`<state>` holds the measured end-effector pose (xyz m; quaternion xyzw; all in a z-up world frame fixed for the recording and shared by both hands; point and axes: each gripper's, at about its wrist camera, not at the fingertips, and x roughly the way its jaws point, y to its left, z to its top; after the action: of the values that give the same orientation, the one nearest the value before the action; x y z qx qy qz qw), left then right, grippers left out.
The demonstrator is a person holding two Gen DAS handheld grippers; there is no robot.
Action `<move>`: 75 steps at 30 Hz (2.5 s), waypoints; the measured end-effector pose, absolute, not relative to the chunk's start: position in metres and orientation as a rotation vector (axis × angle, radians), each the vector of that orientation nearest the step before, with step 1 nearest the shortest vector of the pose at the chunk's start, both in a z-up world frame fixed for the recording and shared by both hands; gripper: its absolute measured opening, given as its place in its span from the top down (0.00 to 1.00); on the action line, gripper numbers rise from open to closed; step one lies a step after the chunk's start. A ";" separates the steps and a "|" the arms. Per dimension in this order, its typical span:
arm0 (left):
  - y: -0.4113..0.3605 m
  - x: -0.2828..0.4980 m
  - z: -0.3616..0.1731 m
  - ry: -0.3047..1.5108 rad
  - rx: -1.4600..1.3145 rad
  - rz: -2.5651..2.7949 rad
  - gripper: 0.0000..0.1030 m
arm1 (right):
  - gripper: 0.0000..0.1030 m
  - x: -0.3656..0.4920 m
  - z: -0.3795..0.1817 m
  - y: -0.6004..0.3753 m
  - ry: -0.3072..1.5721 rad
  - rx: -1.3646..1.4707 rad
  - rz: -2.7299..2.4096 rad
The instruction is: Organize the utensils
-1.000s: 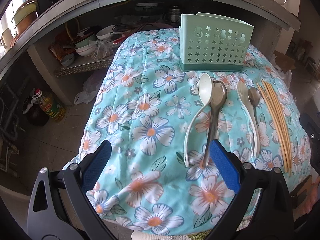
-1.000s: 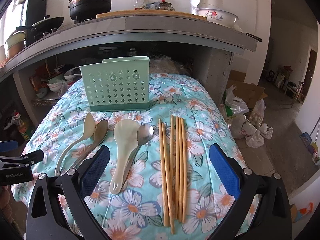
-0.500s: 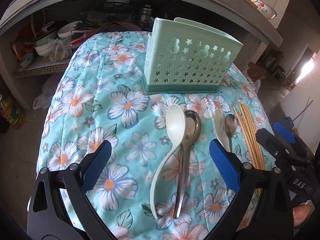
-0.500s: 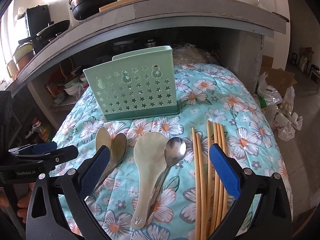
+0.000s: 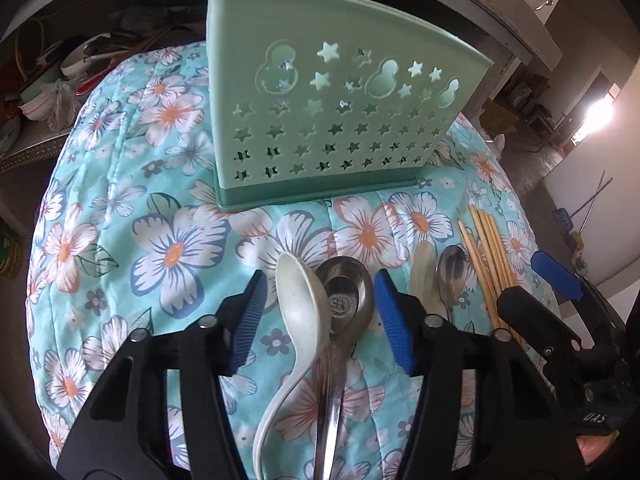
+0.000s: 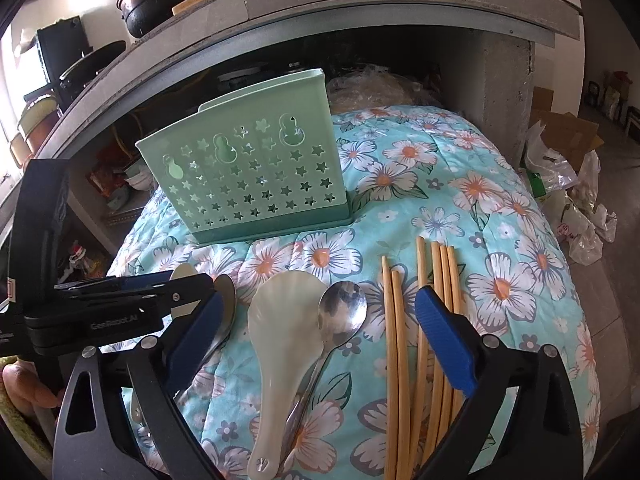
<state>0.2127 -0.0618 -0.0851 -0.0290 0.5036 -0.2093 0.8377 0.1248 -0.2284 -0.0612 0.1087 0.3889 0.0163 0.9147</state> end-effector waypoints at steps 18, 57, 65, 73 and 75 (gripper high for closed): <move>-0.013 0.212 -0.072 1.056 -0.239 -0.406 0.91 | 0.48 0.190 -0.073 -0.183 0.980 0.230 0.390; -0.007 0.256 -0.128 1.176 -0.310 -0.660 0.72 | 0.92 0.230 -0.116 -0.143 1.138 0.062 0.416; -0.019 0.252 -0.133 1.179 -0.277 -0.684 0.87 | 0.92 0.235 -0.120 -0.152 1.138 0.101 0.432; -0.016 0.237 -0.116 1.143 -0.253 -0.612 0.94 | 0.96 0.230 -0.102 -0.167 1.075 0.097 0.423; -0.011 0.231 -0.108 1.128 -0.244 -0.593 0.94 | 0.96 0.226 -0.093 -0.172 1.042 0.088 0.417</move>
<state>0.2313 -0.0113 -0.1079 -0.1136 0.5254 -0.2759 0.7968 0.2258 -0.1721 -0.0928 0.0416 0.4939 0.1976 0.8457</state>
